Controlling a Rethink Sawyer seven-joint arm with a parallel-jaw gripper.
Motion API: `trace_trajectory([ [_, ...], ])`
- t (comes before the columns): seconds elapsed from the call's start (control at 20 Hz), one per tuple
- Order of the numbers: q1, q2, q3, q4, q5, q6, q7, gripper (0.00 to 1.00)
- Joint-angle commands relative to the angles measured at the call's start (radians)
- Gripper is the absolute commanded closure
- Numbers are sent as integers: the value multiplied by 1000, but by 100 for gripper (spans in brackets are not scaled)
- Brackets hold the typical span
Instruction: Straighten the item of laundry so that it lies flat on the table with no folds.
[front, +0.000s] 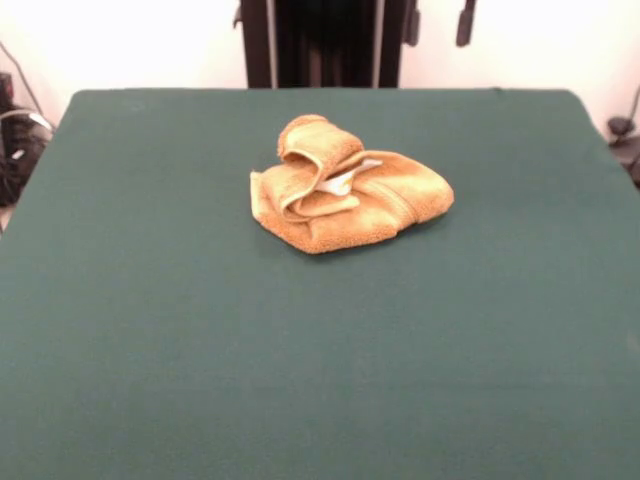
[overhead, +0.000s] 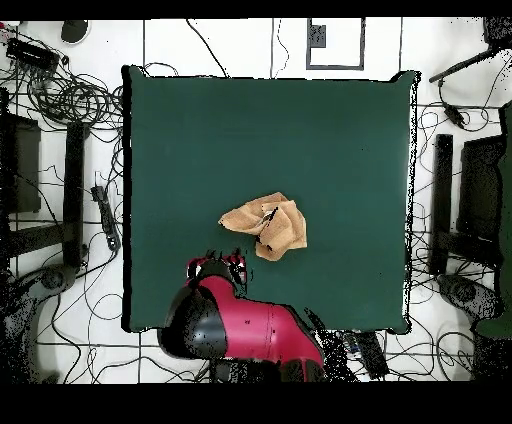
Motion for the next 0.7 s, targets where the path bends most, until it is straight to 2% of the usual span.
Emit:
trace_trajectory([
  [0.05,7,160,7,17,-40,-98,177,0],
  [0.25,-3,219,21,4,-44,-149,188,0],
  [0.35,15,201,-2,-3,-35,-138,189,0],
  [0.55,33,106,-25,-52,-35,-14,126,0],
  [0.7,16,77,-1,-93,-16,83,102,0],
])
